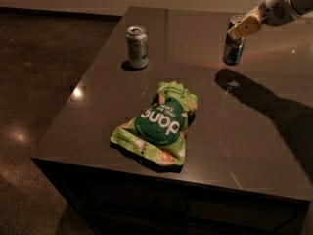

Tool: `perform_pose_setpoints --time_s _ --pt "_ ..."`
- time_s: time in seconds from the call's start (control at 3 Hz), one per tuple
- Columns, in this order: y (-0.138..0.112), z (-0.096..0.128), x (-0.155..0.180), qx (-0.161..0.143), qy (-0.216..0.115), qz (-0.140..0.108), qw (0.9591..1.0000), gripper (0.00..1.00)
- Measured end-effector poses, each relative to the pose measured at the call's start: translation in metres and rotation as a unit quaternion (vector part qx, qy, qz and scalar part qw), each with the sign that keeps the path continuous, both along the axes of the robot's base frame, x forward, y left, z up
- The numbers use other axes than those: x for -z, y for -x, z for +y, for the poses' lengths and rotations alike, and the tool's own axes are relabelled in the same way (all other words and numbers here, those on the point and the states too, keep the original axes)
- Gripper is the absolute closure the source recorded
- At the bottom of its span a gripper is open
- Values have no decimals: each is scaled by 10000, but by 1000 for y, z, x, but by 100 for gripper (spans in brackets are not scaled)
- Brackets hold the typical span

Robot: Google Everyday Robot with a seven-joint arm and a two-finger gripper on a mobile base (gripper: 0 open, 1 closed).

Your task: Pick redbull can

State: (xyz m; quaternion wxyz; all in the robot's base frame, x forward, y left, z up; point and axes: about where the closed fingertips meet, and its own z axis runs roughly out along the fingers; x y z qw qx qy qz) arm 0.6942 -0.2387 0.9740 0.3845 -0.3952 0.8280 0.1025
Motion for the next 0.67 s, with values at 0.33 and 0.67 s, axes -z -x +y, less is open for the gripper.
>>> perform_pose_setpoints --time_s 0.33,0.67 --pt "10 14 -26 -263 136 -98 9995 100" --pt "20 27 -45 -499 209 -156 9984 100"
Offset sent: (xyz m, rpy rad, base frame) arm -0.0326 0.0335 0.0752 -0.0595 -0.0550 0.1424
